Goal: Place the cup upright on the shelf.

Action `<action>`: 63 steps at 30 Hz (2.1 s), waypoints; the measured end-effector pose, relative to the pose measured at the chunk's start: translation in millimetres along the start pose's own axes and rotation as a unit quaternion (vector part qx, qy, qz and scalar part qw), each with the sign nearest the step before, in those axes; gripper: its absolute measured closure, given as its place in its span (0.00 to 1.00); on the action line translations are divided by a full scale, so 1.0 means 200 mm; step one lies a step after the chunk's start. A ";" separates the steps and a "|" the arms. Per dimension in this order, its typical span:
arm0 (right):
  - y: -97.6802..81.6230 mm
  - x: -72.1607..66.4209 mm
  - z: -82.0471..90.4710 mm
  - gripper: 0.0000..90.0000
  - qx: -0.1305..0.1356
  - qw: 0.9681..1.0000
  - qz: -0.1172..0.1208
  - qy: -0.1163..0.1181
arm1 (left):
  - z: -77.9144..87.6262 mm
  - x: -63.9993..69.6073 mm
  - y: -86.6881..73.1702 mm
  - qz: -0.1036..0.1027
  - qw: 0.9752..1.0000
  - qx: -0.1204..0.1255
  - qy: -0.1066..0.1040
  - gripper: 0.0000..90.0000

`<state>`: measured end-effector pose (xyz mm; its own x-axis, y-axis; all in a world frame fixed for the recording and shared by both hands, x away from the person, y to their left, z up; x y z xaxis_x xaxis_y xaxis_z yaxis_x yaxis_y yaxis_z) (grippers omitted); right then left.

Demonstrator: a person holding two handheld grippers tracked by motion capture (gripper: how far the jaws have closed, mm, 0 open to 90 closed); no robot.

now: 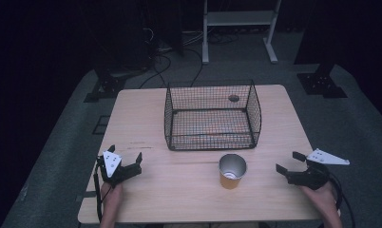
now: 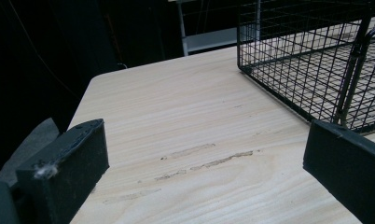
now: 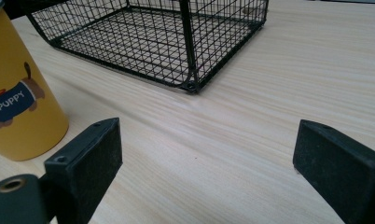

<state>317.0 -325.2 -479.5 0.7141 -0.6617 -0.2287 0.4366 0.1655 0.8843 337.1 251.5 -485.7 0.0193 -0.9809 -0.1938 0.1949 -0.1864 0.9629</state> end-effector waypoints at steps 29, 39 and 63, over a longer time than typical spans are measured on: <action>0.01 -0.10 0.06 0.08 0.001 1.000 0.017 0.022 | 0.01 0.01 0.00 -0.009 1.000 0.005 0.001 0.00; 0.03 -0.17 0.04 0.08 -0.010 0.999 0.032 0.033 | 0.01 0.00 0.00 -0.005 1.000 0.005 0.001 0.00; 0.04 -0.29 -0.01 0.08 -0.032 0.996 0.065 0.060 | 0.01 0.01 0.00 -0.006 1.000 0.006 0.001 0.00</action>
<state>280.3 -283.5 -459.5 0.8249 -0.5407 -0.1649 0.3684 0.2929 0.8823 335.3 250.3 -485.6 0.0186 -0.9785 -0.2055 0.1831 -0.1988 0.9628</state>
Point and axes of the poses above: each handheld gripper's, and its own axes: z roughly backward along the jaws, y roughly out of its top, x roughly to its right, the point moved 4 cm from there along -z, roughly forward along the jaws, and after that the axes turned 15 degrees about y, right-handed, at the moved point
